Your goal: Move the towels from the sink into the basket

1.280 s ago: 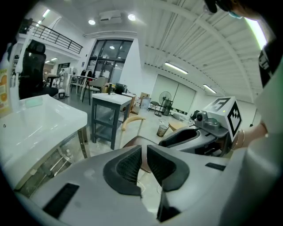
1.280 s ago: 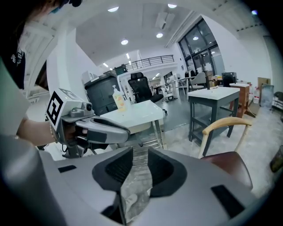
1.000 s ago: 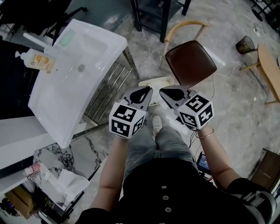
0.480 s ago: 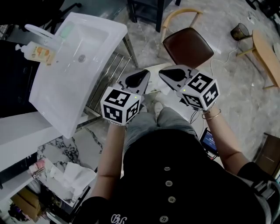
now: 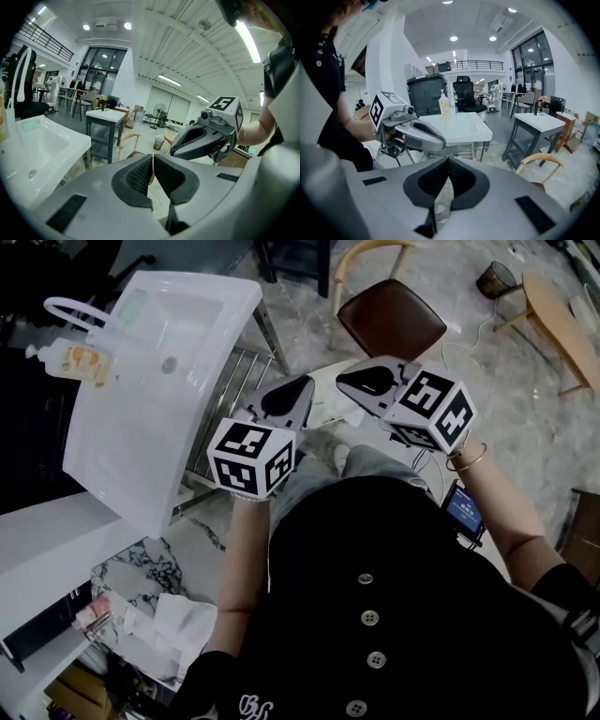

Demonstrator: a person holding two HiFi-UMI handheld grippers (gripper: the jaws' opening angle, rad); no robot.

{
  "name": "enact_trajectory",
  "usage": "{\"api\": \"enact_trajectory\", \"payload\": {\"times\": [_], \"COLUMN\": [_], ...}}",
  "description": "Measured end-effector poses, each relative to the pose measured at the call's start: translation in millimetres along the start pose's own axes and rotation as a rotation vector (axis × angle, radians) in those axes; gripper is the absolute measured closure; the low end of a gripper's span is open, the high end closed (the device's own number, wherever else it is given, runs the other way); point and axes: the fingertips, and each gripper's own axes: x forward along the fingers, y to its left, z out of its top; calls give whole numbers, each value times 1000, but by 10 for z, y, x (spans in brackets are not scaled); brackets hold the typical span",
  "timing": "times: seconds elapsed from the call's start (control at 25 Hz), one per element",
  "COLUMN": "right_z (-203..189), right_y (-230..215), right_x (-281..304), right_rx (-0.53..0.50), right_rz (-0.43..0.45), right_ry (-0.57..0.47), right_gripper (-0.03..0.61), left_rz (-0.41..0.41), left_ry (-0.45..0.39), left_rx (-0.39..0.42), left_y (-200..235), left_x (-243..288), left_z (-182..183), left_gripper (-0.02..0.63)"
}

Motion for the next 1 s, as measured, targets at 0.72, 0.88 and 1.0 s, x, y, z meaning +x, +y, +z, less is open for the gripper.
{"api": "enact_trajectory", "payload": {"times": [0.72, 0.88, 1.0], "right_z": [126, 40, -14], "right_y": [68, 99, 64], "right_x": [153, 181, 181], "right_rx": [-8, 29, 61], "right_rz": [-73, -90, -97], "right_ry": [-71, -80, -82], "right_gripper": [577, 577, 577], "left_rz": [-20, -3, 4], "left_ry": [75, 85, 96], "left_rx": [25, 9, -1], "left_y": [77, 136, 160], "left_x": [-7, -23, -22], "left_z": [-201, -247, -272], "left_gripper": [594, 594, 594]}}
